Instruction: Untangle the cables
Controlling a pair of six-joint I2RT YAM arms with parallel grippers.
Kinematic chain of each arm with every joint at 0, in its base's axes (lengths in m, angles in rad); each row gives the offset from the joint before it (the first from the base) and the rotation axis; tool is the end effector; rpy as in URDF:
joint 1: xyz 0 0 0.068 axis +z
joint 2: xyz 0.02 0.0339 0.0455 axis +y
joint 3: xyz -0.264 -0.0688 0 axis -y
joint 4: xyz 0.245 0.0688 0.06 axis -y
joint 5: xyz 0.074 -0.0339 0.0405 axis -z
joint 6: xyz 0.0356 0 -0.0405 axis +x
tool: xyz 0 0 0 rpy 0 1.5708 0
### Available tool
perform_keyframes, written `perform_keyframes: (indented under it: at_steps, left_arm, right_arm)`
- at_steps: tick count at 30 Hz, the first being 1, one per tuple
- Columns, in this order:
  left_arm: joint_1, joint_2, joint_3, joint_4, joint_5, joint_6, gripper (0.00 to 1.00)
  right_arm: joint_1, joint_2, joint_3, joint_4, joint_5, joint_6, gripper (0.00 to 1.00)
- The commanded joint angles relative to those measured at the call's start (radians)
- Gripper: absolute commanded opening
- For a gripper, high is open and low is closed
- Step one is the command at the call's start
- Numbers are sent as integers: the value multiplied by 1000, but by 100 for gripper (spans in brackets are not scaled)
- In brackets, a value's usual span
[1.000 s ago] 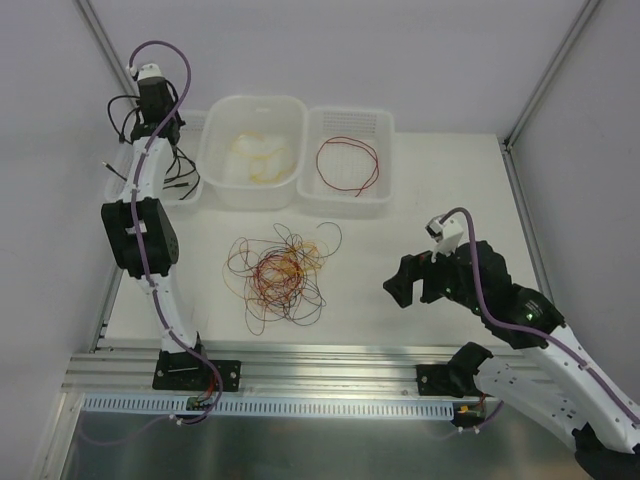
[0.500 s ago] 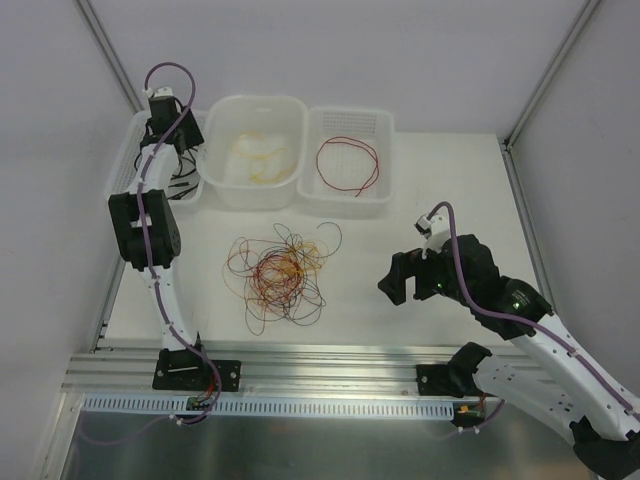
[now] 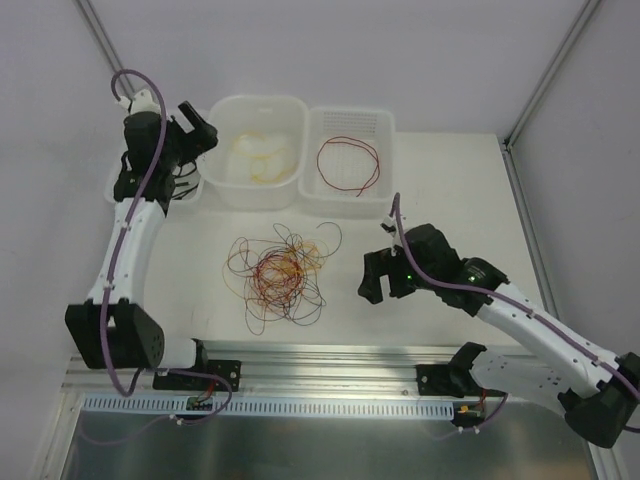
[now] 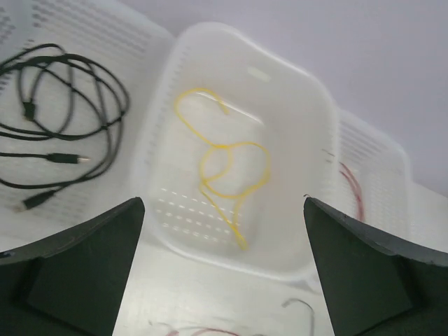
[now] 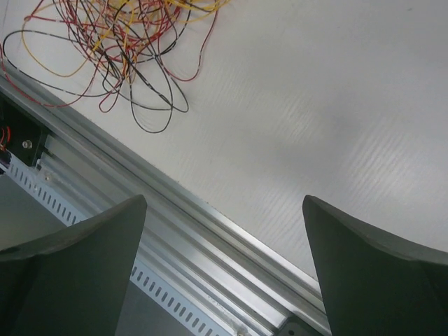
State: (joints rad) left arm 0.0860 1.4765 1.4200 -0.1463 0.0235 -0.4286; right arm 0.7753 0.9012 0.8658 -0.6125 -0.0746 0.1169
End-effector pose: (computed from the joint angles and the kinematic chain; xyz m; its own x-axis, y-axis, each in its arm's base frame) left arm 0.3493 0.0293 0.4003 -0.1564 -0.4305 -0.8889 -0.1406 0.9005 -0.4114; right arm 0.1341 0.1352 0.3057 -0.5145 -0.3413 -0.7867 -0.6851 0.7153 0.1377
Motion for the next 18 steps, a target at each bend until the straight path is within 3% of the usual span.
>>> perform_keyframes:
  at_steps: [1, 3, 10, 15, 18]
  left_arm:
    - [-122, -169, -169, -30, 128, -90, 99]
    - [-210, -289, -293, -65, 171, -87, 99]
    - [-359, -596, -670, -142, 293, -171, 99]
    - [-425, -659, -843, -147, 262, -225, 99]
    - [-453, -641, -869, -147, 222, -233, 97]
  right_arm:
    - [53, 80, 38, 120, -40, 50, 99]
    - [97, 125, 50, 157, -33, 59, 98]
    - [168, 335, 78, 315, -16, 107, 93]
    - [206, 523, 107, 454, -69, 116, 82]
    - [237, 628, 119, 508, -100, 125, 74]
